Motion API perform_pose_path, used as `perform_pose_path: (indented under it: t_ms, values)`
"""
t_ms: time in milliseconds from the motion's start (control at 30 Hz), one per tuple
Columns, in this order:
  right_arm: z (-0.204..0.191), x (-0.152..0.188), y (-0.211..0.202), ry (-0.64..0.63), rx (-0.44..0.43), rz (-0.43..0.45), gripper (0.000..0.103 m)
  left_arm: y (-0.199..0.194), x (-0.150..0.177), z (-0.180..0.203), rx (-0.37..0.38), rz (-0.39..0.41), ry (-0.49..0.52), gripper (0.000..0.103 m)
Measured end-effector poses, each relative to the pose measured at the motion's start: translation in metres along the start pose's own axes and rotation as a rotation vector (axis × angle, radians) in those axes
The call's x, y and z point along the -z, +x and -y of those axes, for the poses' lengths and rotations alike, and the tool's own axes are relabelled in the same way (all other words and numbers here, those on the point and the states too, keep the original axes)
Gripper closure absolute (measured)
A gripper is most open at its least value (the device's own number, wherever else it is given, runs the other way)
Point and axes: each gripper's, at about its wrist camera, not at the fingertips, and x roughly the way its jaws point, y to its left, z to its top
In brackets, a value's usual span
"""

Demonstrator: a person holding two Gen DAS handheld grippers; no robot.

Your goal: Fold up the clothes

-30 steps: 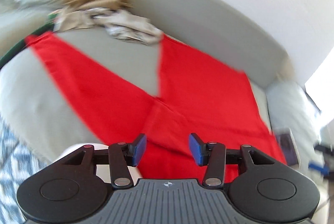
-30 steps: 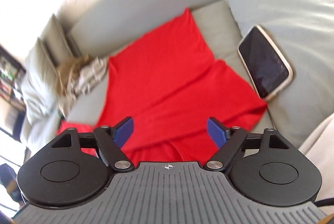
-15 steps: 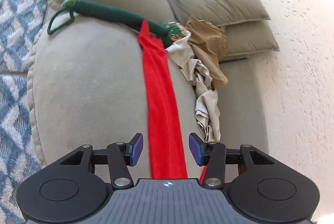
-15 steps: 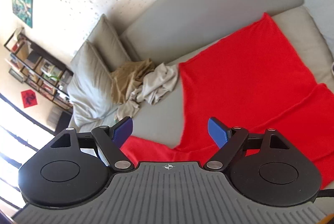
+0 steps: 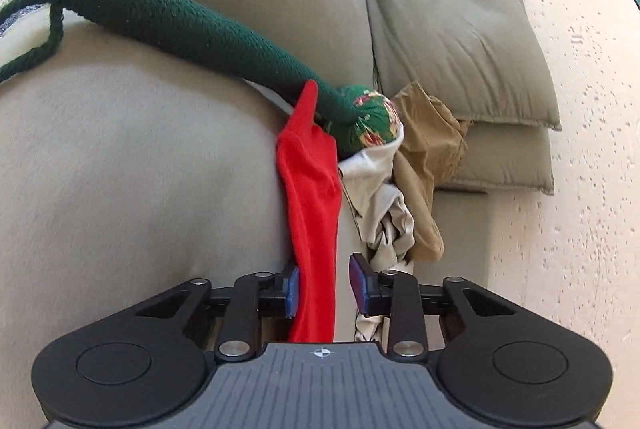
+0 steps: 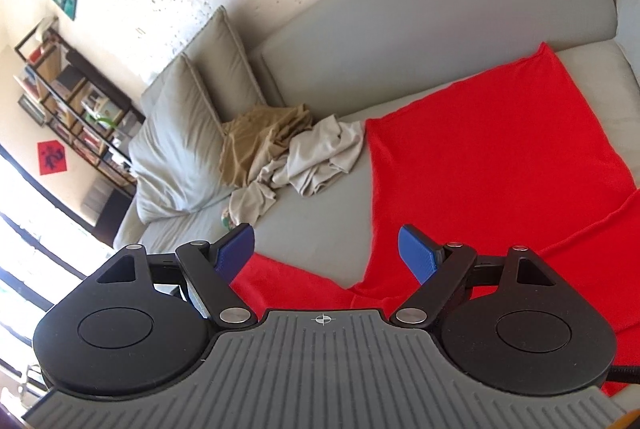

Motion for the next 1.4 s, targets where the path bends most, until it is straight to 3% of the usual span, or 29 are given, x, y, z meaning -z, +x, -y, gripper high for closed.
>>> perform_pose_path:
  t_ms: [67,133,233,367,500,600,800,900,1067,1300,1333,1400]
  values:
    - [0.002,0.0,-0.001,0.001,0.001,-0.002,0.019,0.006,-0.001,0.006,-0.06,0.013,0.049,0.091]
    - [0.004,-0.001,-0.001,0.004,0.002,-0.006,0.019,0.01,0.001,0.013,-0.119,0.02,0.114,0.091]
    - [0.007,-0.002,-0.008,0.007,-0.003,0.003,0.019,0.004,0.008,0.035,-0.15,0.026,0.209,0.103]
    - [0.016,-0.003,-0.025,0.012,-0.005,0.028,0.019,-0.017,0.031,0.073,-0.133,0.043,0.389,0.103]
    - [0.039,-0.003,-0.05,0.054,0.006,0.05,0.019,-0.039,0.076,0.121,-0.146,0.048,0.651,0.103]
    - [0.064,0.004,-0.074,0.104,0.033,0.072,0.019,-0.059,0.13,0.156,-0.108,0.052,0.843,0.103]
    - [0.119,0.026,-0.116,0.205,0.078,0.1,0.019,-0.106,0.269,0.208,0.091,0.073,1.165,0.103]
    - [0.146,0.039,-0.13,0.276,0.076,0.108,0.019,-0.118,0.341,0.219,0.121,0.084,1.3,0.103]
    - [0.185,0.06,-0.148,0.378,0.088,0.12,0.019,-0.11,0.445,0.2,0.06,0.048,1.511,0.103]
    - [0.218,0.079,-0.163,0.461,0.123,0.137,0.019,-0.076,0.553,0.147,-0.056,-0.085,1.758,0.102]
    - [0.221,0.081,-0.164,0.469,0.124,0.137,0.019,-0.069,0.566,0.138,-0.083,-0.104,1.808,0.1]
    - [0.226,0.083,-0.164,0.478,0.126,0.136,0.019,-0.055,0.594,0.109,-0.174,-0.171,1.997,0.084]
